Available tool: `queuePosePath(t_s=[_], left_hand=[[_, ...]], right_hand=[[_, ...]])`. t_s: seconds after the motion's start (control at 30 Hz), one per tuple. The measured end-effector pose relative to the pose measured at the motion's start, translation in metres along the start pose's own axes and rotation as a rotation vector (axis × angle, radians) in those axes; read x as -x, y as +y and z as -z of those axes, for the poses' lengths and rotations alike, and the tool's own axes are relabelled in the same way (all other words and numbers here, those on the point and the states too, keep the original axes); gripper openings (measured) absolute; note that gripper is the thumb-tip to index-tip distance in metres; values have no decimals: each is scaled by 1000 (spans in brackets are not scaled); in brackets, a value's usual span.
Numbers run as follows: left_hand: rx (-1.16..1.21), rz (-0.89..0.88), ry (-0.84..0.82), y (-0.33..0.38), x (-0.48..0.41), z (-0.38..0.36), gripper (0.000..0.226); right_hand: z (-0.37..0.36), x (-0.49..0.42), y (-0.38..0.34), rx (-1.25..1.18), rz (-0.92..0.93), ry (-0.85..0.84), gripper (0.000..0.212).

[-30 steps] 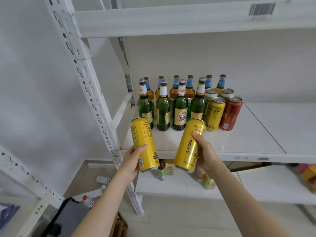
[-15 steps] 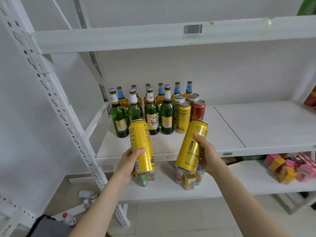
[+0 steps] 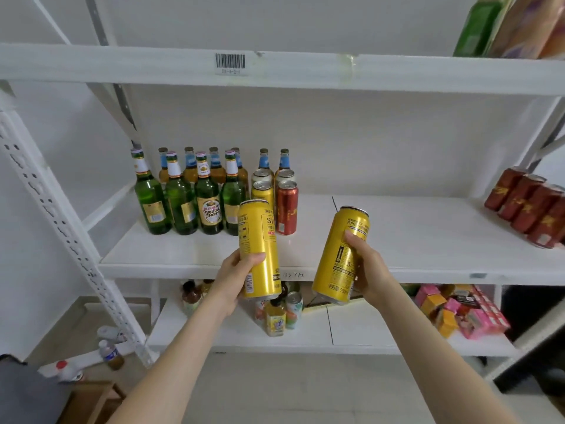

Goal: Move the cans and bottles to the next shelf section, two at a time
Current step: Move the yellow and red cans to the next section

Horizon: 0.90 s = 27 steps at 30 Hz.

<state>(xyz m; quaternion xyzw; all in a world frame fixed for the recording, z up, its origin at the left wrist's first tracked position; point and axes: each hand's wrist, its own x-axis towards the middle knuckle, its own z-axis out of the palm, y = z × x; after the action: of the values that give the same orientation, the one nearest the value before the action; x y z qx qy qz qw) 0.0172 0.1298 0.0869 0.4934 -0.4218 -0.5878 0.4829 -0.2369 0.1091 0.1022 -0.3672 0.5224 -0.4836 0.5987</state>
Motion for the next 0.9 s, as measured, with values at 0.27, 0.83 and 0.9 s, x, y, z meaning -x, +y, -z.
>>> queuePosePath(t_s=[0.27,0.83,0.9], left_hand=[[-33,-9,-41,-12,-11,-89,62],[-151,-36,-211,-23,-119,-300,65],[-159,-38,-225,-28,-126,-332,68]], right_hand=[[87,1,-13,-7,4,23,59],[284,-77,-68,-17,94,109,70],[313,-81,-78,-9,100,113,70]])
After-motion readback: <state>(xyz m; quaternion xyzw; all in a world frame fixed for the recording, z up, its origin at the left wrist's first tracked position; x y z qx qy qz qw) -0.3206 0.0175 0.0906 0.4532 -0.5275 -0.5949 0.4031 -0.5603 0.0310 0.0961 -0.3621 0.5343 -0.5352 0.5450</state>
